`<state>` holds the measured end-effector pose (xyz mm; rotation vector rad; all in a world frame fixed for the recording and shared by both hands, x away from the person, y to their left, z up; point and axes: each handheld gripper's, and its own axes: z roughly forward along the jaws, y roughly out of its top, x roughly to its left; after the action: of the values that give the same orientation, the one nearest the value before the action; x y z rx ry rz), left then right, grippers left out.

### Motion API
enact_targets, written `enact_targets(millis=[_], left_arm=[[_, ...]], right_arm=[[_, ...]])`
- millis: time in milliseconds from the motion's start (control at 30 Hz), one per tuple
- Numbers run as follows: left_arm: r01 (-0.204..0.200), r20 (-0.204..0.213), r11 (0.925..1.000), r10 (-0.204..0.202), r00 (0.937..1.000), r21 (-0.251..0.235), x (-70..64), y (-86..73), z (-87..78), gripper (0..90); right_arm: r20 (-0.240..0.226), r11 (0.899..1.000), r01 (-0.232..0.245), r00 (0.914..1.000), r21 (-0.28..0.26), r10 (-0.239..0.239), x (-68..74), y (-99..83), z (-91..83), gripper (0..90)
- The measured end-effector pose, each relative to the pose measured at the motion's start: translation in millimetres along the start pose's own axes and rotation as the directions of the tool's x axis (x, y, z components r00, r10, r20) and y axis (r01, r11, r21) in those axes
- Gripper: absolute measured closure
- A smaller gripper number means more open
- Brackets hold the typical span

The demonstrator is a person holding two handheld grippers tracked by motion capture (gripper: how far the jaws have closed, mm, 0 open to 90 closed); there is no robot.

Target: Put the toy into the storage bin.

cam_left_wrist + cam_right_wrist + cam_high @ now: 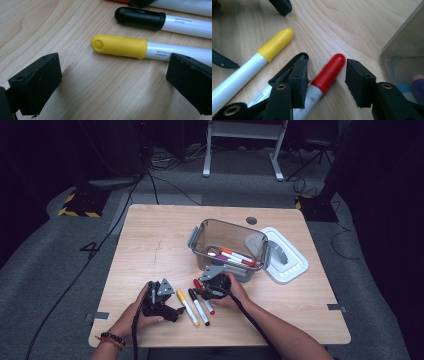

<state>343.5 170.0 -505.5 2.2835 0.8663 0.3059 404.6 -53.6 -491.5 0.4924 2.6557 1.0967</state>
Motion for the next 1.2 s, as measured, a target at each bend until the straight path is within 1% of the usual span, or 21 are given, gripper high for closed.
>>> enact_targets(millis=[33,67,100,133,167,200,233,333,400,467,600,633,667,733,800,933,967,1100,1200], left_arm=[[0.0,0.0,1.0,0.0,1.0,0.0,0.0,0.0,0.0,0.3],[0.0,0.0,1.0,0.0,1.0,0.0,-0.1,0.0,0.0,0.3],[0.0,0.0,1.0,0.0,1.0,0.0,0.0,0.0,0.0,0.4],[0.0,0.0,1.0,0.0,1.0,0.0,0.0,0.0,0.0,0.4],[0.0,0.0,1.0,0.0,1.0,0.0,0.0,0.0,0.0,0.3],[0.0,0.0,1.0,0.0,1.0,0.0,0.0,0.0,0.0,0.4],[0.0,0.0,1.0,0.0,1.0,0.0,0.0,0.0,0.0,0.3],[0.0,0.0,1.0,0.0,1.0,0.0,-0.1,0.0,0.0,0.3],[0.0,0.0,1.0,0.0,1.0,0.0,-0.1,0.0,0.0,0.3],[0.0,0.0,1.0,0.0,1.0,0.0,-0.1,0.0,0.0,0.3],[0.001,0.0,1.0,-0.001,1.0,-0.001,-0.1,0.0,0.1,0.3],[0.001,0.0,1.0,-0.001,1.0,-0.001,-0.1,0.0,0.1,0.3],[0.001,0.0,1.0,-0.001,1.0,0.0,-0.1,0.0,0.1,0.3],[0.003,-0.002,1.0,-0.003,1.0,-0.002,-0.1,0.3,0.4,0.3],[0.003,-0.003,1.0,-0.003,1.0,-0.001,0.0,0.4,0.5,0.3],[0.003,-0.002,1.0,-0.003,1.0,-0.001,-0.1,0.4,0.4,0.3],[0.003,-0.003,1.0,-0.003,1.0,-0.002,-0.1,0.3,0.5,0.3],[0.003,-0.002,1.0,-0.003,1.0,-0.001,0.0,0.4,0.4,0.3],[0.004,-0.003,1.0,-0.004,1.0,-0.002,-0.1,0.3,0.5,0.3]], right_arm=[[0.0,1.0,0.0,1.0,0.0,0.0,0.0,0.0,0.0,53.6],[0.007,1.0,-0.006,1.0,0.013,0.006,-0.7,-0.7,1.8,55.6],[-0.006,1.0,-0.02,0.9998,0.016,0.02,-2.7,-3.0,1.9,60.9],[-0.006,1.0,-0.02,0.9998,0.016,0.02,-2.7,-3.0,1.9,60.9],[-0.007,0.999,-0.034,0.9994,0.019,0.034,-6.0,-5.8,-1.1,68.1],[-0.002,0.999,-0.035,0.9994,0.022,0.035,-6.7,-7.2,-2.9,71.5],[-0.013,0.999,-0.043,0.999,0.022,0.043,-8.4,-10.4,-5.9,73.3],[-0.023,0.998,-0.057,0.998,0.018,0.058,-11.7,-20.2,-15.1,74.3],[-0.036,0.998,-0.066,0.9971,0.007,0.067,-13.2,-29.5,-22.8,74.4],[-0.039,0.998,-0.057,0.9976,0.019,0.058,-13.9,-37.9,-33.1,74.4],[-0.059,0.998,-0.052,0.9968,0.026,0.053,-14.3,-56.1,-52.7,74.5],[-0.059,0.998,-0.052,0.9968,0.026,0.053,-14.3,-56.1,-52.7,74.5],[-0.077,0.998,-0.057,0.9952,0.032,0.06,-16.0,-65.4,-63.3,74.6],[-0.083,0.998,-0.05,0.9952,0.027,0.052,-16.9,-71.8,-72.3,74.6],[-0.086,0.998,-0.058,0.9945,0.011,0.059,-18.5,-75.8,-81.4,74.6],[-0.068,0.996,-0.083,0.9945,-0.039,0.08,-22.8,-83.1,-105.0,74.7],[-0.062,0.993,-0.1,0.9934,-0.059,0.096,-24.9,-85.5,-112.5,74.7],[-0.043,0.983,-0.134,0.9906,-0.124,0.129,-27.9,-90.8,-136.0,74.7],[-0.026,0.978,-0.127,0.9919,-0.165,0.125,-25.9,-93.0,-151.5,74.7]])
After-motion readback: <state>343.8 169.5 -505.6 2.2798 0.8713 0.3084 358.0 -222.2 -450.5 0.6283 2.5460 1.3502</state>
